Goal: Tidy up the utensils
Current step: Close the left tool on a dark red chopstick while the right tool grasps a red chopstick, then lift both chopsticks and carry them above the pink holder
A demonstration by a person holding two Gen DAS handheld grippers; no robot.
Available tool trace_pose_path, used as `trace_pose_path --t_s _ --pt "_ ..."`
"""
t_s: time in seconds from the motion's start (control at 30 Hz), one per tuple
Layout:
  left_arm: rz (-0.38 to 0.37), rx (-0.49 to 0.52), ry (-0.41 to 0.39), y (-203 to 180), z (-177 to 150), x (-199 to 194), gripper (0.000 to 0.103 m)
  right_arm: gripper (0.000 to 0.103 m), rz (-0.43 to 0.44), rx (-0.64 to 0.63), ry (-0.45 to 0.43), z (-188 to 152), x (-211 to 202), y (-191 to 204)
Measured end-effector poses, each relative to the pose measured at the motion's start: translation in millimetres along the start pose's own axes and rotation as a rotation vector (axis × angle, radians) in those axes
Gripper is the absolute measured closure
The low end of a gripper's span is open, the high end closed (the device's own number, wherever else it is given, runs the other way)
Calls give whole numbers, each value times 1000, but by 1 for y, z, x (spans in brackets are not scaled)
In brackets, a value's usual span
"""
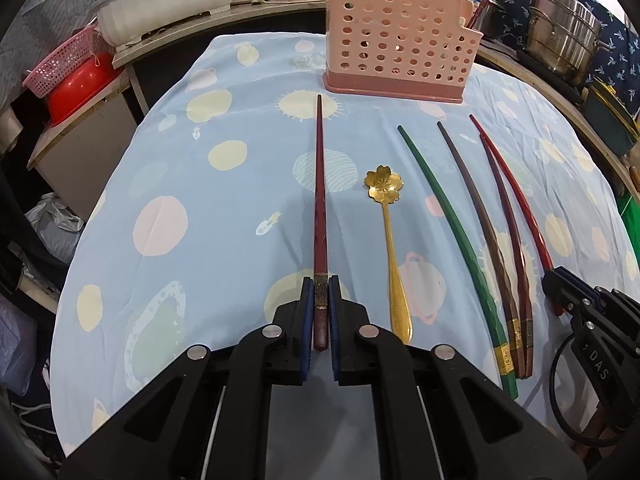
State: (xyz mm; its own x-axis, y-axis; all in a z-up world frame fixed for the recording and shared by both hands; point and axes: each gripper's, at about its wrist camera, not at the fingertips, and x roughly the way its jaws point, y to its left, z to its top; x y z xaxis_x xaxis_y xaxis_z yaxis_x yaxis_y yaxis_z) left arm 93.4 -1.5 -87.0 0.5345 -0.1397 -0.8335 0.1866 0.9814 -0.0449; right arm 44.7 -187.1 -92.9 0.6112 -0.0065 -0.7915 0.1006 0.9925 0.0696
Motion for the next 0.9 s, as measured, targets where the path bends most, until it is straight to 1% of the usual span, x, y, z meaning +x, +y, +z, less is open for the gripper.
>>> trace_pose_path --t_s 0.1,0.27,0.67,0.9 --pt "-2 -5 2 0 0 -3 96 95 7 6 0 0 -3 -1" --pt "-12 -14 -12 -1 5 -14 96 96 17 18 -31 5 -17 -4" --pt "-32 -4 -63 -8 31 -53 96 96 39 59 -168 39 -69 -13" --pt "-61 0 -121 -10 53 -81 96 96 59 91 -239 63 -97 -24"
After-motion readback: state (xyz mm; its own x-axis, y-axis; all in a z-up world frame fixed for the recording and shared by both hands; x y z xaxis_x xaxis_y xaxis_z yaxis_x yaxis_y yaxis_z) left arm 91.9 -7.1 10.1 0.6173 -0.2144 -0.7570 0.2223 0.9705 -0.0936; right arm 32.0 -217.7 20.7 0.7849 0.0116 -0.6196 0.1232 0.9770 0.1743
